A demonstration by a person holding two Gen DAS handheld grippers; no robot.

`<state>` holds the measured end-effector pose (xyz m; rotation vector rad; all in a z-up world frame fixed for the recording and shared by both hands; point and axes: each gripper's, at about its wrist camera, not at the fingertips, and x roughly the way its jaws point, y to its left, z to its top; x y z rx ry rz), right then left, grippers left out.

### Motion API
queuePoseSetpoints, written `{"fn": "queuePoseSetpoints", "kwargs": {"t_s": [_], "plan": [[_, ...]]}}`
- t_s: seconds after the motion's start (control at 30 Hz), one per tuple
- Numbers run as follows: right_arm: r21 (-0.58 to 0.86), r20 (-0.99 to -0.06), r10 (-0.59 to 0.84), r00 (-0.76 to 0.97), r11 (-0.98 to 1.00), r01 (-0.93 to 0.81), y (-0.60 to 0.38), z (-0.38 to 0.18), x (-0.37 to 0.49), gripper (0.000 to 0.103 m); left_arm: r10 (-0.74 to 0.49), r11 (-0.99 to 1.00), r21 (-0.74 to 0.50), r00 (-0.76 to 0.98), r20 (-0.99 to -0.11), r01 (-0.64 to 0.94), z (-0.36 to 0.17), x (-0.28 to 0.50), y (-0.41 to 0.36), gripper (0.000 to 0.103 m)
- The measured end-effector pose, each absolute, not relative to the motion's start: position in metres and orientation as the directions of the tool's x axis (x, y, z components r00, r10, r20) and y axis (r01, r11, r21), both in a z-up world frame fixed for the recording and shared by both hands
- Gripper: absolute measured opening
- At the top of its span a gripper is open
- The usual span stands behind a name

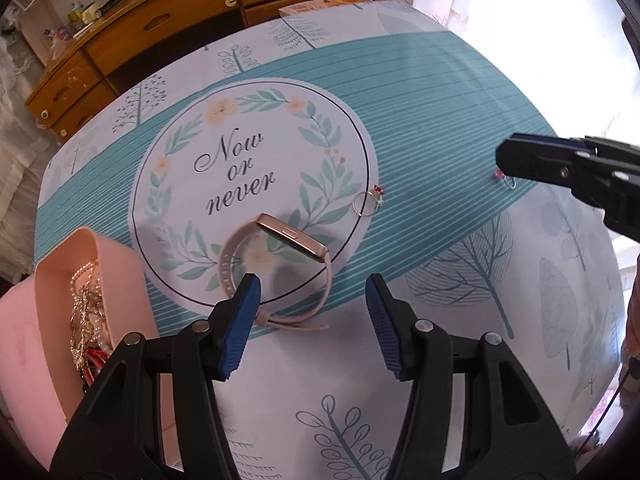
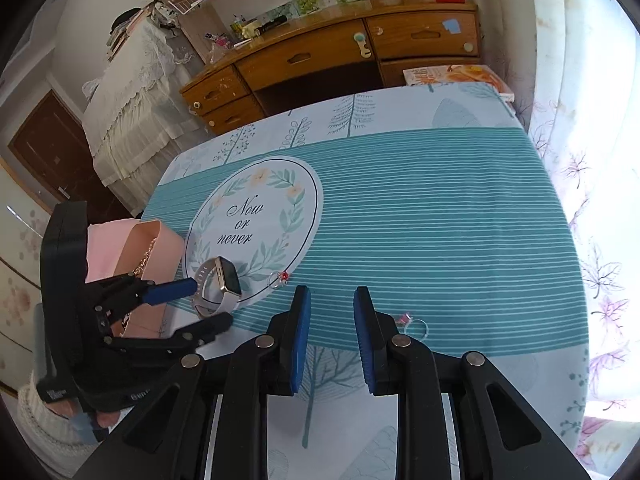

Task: Organize jewelry
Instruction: 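Grasp the pink-band watch with the left tool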

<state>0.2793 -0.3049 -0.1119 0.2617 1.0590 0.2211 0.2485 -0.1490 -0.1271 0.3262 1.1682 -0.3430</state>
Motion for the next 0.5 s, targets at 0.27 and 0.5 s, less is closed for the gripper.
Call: {"fn": "queuePoseSetpoints", "kwargs": {"t_s": [0.27, 0.5], "plan": [[0.305, -0.844, 0.300, 0.444, 0.950, -0.063, -0.291, -0.136, 0.289, 0.022, -0.070, 0.919, 0.074, 0.345, -0.936, 0.386, -0.132, 0.248, -0.146, 0.002], [0.319, -0.845, 0.303, 0.440, 0.947, -0.039, -0.296, -0.143, 0.291, 0.022, -0.133, 0.960, -0.009, 0.428, -0.894, 0.280, -0.074, 0.236, -0.105, 0.001]]}}
